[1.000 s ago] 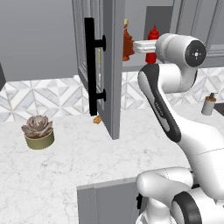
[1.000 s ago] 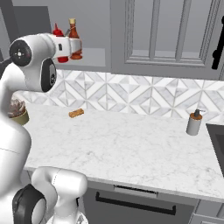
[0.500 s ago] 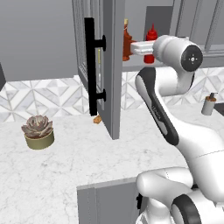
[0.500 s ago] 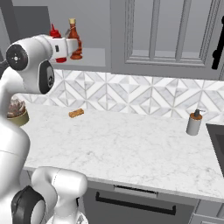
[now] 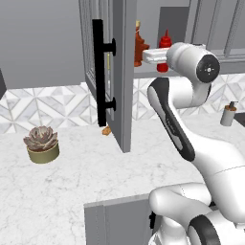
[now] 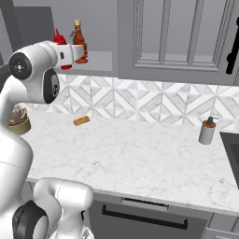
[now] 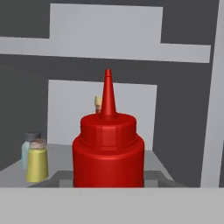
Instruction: Put the shaker and condiment bottle from the counter next to their counterparts in the cabinet.
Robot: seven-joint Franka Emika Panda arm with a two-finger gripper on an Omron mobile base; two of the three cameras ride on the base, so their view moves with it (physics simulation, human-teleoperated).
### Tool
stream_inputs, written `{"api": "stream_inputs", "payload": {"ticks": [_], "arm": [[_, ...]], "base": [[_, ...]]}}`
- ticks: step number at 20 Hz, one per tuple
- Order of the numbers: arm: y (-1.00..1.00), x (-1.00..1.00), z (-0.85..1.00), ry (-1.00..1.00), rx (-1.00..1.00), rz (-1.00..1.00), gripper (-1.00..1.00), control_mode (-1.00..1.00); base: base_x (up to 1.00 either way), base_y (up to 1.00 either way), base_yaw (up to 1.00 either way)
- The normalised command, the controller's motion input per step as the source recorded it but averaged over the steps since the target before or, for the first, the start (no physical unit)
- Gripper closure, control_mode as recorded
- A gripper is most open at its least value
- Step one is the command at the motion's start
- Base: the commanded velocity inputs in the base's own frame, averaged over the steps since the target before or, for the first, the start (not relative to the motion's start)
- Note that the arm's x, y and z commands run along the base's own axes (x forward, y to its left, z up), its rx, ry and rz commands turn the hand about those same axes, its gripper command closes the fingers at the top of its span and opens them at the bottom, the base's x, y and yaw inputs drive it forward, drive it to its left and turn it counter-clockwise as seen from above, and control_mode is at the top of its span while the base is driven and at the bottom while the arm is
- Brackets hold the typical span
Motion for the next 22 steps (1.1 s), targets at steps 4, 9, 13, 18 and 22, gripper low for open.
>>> {"api": "stream_inputs", "payload": {"ticks": [4, 9, 13, 18, 22], "arm": [[0.0, 0.05, -0.06, 0.0, 0.0, 0.0, 1.0, -1.0], [0.0, 0.05, -0.17, 0.0, 0.04, 0.0, 1.0, -1.0], [0.0, 0.12, -0.18, 0.0, 0.04, 0.0, 1.0, -1.0], [0.0, 0.18, -0.09, 0.0, 0.01, 0.0, 1.0, -1.0], [0.0, 0.23, 0.0, 0.0, 0.0, 0.0, 1.0, -1.0]], "base": [[0.0, 0.0, 0.0], [0.0, 0.0, 0.0], [0.0, 0.0, 0.0], [0.0, 0.0, 0.0], [0.0, 0.0, 0.0]]}}
